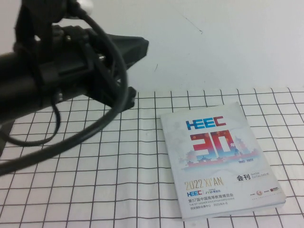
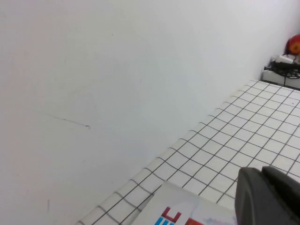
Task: Close book
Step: 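Close the open booklet and leave it lying on the table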
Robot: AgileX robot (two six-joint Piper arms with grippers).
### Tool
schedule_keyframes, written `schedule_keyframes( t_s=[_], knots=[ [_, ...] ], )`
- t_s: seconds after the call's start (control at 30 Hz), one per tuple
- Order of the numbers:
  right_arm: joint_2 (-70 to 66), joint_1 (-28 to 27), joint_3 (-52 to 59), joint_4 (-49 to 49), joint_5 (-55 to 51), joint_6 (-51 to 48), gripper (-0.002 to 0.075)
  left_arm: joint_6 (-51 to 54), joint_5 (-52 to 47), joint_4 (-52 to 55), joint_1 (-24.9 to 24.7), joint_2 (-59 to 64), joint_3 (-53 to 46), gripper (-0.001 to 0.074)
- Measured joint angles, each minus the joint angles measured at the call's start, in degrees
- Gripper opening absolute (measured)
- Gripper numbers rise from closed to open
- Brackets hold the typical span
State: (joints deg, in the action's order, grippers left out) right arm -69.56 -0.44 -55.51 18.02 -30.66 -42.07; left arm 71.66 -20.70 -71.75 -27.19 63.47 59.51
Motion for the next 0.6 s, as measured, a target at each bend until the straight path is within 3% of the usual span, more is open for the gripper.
schedule_keyframes(
  t_s=[0.17,0.4,0.6],
  knots=[
    [9.78,-0.18,-0.64,-0.23,0.37,0.12,-0.0003,-23.85,-2.22,24.91,0.0,-5.75,0.09,-0.0004],
    [21.09,-0.18,-0.64,-3.3,-7.31,-6.03,-0.0003,-60.22,-18.16,64.29,0.0,-7.18,0.22,-0.0004],
    [26.67,-0.18,-0.64,-15.97,-12.22,5.27,-0.0003,-78.38,-19.36,84.98,0.0,-8.73,-2.23,-0.0004]
  ],
)
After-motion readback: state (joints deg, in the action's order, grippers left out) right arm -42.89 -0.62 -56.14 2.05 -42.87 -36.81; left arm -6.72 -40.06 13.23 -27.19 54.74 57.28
